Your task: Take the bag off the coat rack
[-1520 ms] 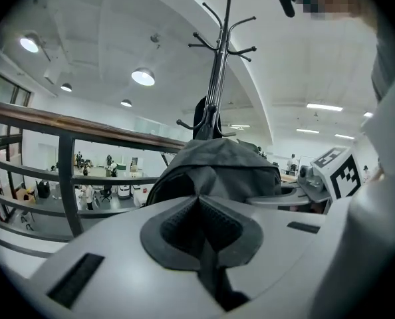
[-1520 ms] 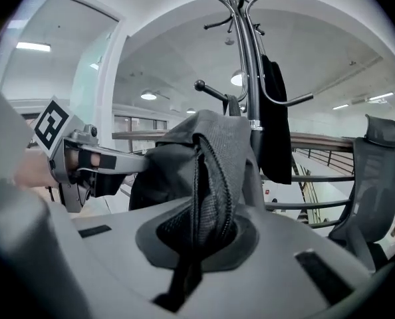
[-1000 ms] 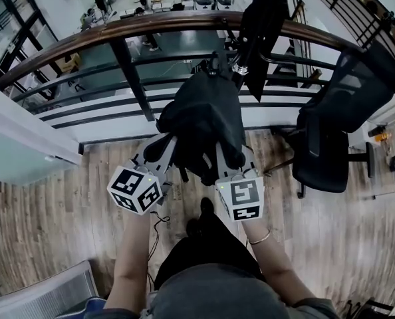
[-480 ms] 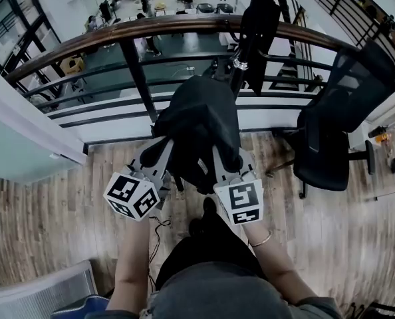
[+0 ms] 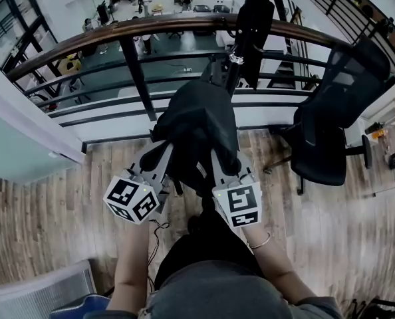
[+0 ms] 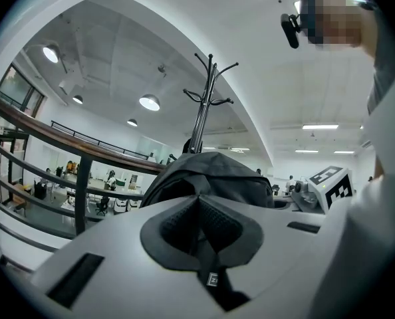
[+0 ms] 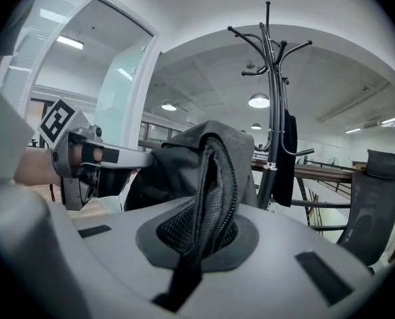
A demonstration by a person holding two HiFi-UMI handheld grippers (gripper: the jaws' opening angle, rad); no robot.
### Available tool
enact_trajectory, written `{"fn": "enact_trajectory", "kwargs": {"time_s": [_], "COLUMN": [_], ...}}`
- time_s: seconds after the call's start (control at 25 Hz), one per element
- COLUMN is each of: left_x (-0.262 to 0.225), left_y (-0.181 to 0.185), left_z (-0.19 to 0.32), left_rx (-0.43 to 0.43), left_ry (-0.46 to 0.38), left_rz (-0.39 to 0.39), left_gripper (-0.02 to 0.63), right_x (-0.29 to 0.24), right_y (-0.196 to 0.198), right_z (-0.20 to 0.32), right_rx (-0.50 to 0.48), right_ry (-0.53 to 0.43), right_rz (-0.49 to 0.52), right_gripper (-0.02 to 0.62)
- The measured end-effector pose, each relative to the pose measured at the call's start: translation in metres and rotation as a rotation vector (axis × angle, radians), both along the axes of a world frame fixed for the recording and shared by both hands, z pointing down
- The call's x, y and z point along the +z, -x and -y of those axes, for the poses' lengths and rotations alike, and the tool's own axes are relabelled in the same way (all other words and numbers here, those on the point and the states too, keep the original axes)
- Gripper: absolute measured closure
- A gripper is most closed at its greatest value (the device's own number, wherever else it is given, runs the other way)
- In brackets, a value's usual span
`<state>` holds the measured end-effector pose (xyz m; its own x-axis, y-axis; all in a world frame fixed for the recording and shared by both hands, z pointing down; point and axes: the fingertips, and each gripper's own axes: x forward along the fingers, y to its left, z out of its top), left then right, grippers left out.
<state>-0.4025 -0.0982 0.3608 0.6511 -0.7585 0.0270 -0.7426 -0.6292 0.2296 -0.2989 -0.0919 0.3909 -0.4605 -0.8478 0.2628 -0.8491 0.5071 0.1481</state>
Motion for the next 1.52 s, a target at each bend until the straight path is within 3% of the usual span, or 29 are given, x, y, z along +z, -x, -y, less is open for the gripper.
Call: {"fn": "enact_trajectory", "kwargs": {"time_s": [0.32, 0.68, 1.12, 1.52], "left_x": [0.009, 0.017, 0.011, 0.003], "left_y": [-0.035, -0.115, -0.255, -0.399], "left_z": [-0.009, -0.008, -0.018, -0.058], "left_rx": [0.099, 0.273, 0.47, 0.62], "left_ry": [0.016, 0.041, 0.033, -0.001], "left_rz": [-0.006, 0.009, 0.039, 0.069], "left_gripper": [0.581, 0.581, 0.581, 0.581], "right_x": [0.009, 0.016, 0.012, 0.004], "right_y": [-0.033, -0.109, -0.241, -0.376], "right_z": [-0.022, -0.036, -0.064, -0.119], "right_rx": [0.092, 0.269, 0.484, 0.644], "right_ry": [0.016, 0.044, 0.043, 0.029], "right_rz": [-0.017, -0.01, 0.031, 0.064], "right_gripper": [0.584, 0.584, 0.584, 0.584]}}
